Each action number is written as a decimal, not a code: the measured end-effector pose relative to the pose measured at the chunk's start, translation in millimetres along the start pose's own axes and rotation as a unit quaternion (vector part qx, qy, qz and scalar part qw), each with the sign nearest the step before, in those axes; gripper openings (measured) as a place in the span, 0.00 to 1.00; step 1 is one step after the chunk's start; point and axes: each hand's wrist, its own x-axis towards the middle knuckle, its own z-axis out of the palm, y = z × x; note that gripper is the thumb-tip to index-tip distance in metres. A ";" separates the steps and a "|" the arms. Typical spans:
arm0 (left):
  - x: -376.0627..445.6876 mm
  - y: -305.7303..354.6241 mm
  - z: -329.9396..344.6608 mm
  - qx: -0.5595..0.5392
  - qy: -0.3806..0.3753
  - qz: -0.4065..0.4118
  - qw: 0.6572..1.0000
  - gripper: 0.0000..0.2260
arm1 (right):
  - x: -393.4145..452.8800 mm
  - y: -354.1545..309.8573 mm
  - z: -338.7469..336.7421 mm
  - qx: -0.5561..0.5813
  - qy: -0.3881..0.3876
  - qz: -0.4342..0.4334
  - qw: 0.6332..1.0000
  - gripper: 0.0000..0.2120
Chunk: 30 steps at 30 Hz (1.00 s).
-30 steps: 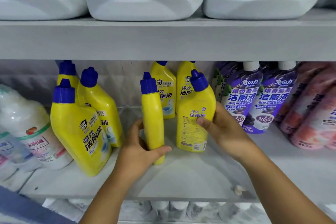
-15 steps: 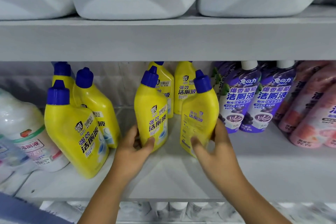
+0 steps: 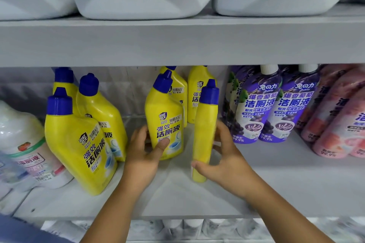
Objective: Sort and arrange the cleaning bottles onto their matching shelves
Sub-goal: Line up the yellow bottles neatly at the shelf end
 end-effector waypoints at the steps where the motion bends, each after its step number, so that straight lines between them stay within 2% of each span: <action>1: 4.1 0.4 1.0 0.021 0.007 0.006 1.000 0.17 | 4.3 2.4 8.6 -0.019 0.064 -0.002 0.998 0.47; 3: 13.9 -1.8 4.0 0.030 0.007 -0.001 1.000 0.17 | 17.1 11.6 23.1 -0.046 0.181 -0.007 0.982 0.46; 5: 25.6 -4.6 8.2 0.036 0.002 -0.004 0.999 0.16 | 36.2 16.1 31.9 -0.051 0.240 -0.003 0.969 0.48; 9: 46.1 -7.4 14.5 0.050 -0.027 0.027 0.998 0.17 | 70.6 16.4 35.5 -0.003 0.276 0.000 0.961 0.45; 11: 52.2 -10.7 16.2 0.047 -0.017 0.041 0.998 0.17 | 82.3 19.6 35.7 0.005 0.286 -0.002 0.958 0.43; 14: 55.4 -17.1 17.7 0.063 0.003 0.052 0.997 0.14 | 92.2 24.8 33.2 -0.006 0.289 0.004 0.957 0.46; 20: 59.4 -25.1 19.4 0.073 0.029 0.060 0.995 0.18 | 106.6 24.0 28.1 -0.071 0.277 0.057 0.957 0.53; 25: 63.4 -22.7 20.9 0.002 -0.021 0.037 0.999 0.16 | 112.2 28.3 25.7 -0.059 0.241 0.046 0.968 0.47; 30: 65.1 -23.8 24.2 -0.007 -0.012 0.025 1.000 0.19 | 115.2 34.3 25.2 -0.022 0.210 0.033 0.977 0.42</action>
